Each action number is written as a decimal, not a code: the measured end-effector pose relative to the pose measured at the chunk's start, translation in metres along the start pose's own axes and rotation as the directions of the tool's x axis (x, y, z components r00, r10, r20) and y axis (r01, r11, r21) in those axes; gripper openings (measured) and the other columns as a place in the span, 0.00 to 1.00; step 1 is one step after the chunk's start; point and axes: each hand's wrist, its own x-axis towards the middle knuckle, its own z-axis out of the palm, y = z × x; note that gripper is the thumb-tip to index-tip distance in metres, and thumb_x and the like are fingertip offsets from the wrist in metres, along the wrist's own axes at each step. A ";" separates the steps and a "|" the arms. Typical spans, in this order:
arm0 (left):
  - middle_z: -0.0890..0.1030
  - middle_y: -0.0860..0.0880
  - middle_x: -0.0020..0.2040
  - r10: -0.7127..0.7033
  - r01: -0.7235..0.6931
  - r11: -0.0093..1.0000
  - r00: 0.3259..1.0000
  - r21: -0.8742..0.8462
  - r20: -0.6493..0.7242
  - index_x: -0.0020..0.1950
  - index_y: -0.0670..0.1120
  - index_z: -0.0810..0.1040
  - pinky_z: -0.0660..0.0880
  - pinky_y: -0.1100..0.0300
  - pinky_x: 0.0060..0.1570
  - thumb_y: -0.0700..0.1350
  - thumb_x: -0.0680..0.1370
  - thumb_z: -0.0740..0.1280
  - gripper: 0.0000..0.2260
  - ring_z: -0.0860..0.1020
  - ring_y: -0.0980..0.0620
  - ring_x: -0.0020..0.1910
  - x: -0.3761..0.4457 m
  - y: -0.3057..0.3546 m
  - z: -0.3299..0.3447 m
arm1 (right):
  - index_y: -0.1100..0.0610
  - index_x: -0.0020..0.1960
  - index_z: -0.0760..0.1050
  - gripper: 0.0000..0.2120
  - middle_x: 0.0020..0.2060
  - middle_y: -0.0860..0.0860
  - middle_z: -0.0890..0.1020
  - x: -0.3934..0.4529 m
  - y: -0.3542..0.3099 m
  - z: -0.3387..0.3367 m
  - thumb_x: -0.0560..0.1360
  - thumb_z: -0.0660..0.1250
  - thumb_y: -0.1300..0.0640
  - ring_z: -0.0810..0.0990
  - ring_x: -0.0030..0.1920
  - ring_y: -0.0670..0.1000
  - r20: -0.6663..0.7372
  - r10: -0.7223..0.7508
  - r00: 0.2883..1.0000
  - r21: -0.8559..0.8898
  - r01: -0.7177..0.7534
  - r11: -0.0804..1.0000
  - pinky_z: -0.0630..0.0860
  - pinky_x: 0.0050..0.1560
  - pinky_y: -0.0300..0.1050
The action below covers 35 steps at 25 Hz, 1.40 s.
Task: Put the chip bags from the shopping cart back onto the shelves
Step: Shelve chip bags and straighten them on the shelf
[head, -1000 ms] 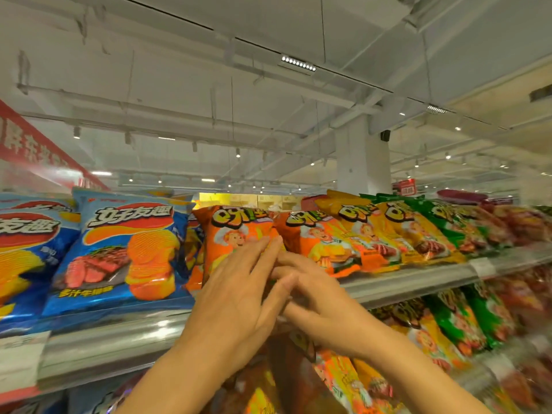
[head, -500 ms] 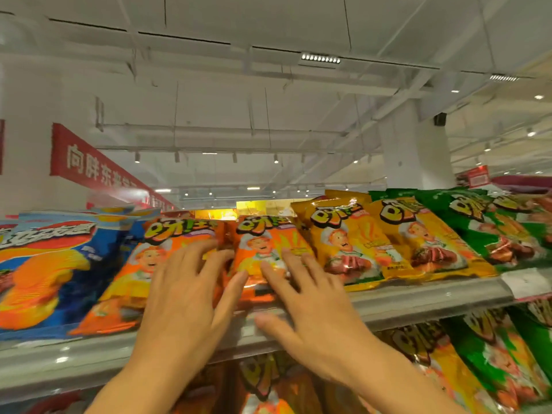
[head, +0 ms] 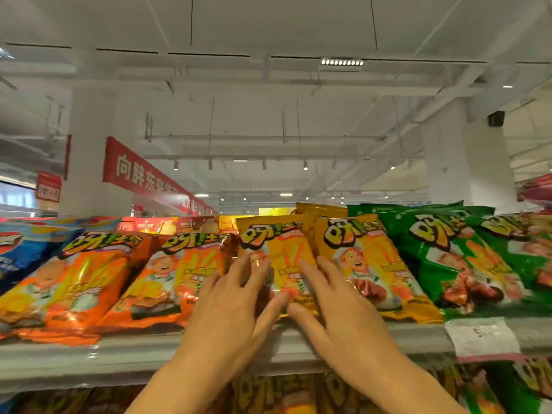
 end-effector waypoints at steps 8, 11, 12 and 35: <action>0.70 0.57 0.69 -0.060 0.066 0.995 0.994 0.071 -0.089 0.75 0.62 0.68 0.68 0.53 0.61 0.73 0.77 0.39 0.34 0.76 0.54 0.63 -0.013 0.002 -0.006 | 0.36 0.78 0.51 0.30 0.77 0.41 0.53 -0.015 0.001 0.000 0.79 0.54 0.31 0.58 0.75 0.53 0.007 -0.083 0.997 0.015 0.083 0.996 0.63 0.73 0.51; 0.71 0.52 0.73 -0.064 0.077 0.989 0.992 0.128 -0.105 0.74 0.57 0.72 0.68 0.48 0.64 0.69 0.78 0.44 0.33 0.73 0.48 0.68 -0.017 0.013 -0.008 | 0.39 0.76 0.60 0.27 0.75 0.44 0.62 -0.022 0.004 -0.009 0.80 0.54 0.32 0.59 0.75 0.51 -0.078 -0.138 0.987 -0.047 0.135 0.990 0.61 0.75 0.53; 0.73 0.49 0.73 -0.029 0.046 0.991 0.992 0.129 -0.127 0.73 0.54 0.75 0.69 0.45 0.66 0.67 0.79 0.47 0.31 0.73 0.45 0.70 -0.017 0.021 -0.009 | 0.41 0.75 0.64 0.26 0.73 0.45 0.66 -0.024 0.009 -0.014 0.80 0.53 0.33 0.62 0.74 0.50 -0.147 -0.154 0.977 -0.065 0.146 0.987 0.62 0.76 0.55; 0.71 0.52 0.74 0.254 -0.240 0.937 0.967 0.253 -0.023 0.79 0.52 0.65 0.59 0.43 0.74 0.66 0.81 0.50 0.31 0.69 0.48 0.74 -0.002 0.108 0.067 | 0.37 0.79 0.30 0.36 0.81 0.41 0.35 -0.091 0.195 -0.069 0.75 0.30 0.26 0.29 0.79 0.46 -0.109 0.111 0.988 -0.296 -0.139 0.945 0.31 0.79 0.60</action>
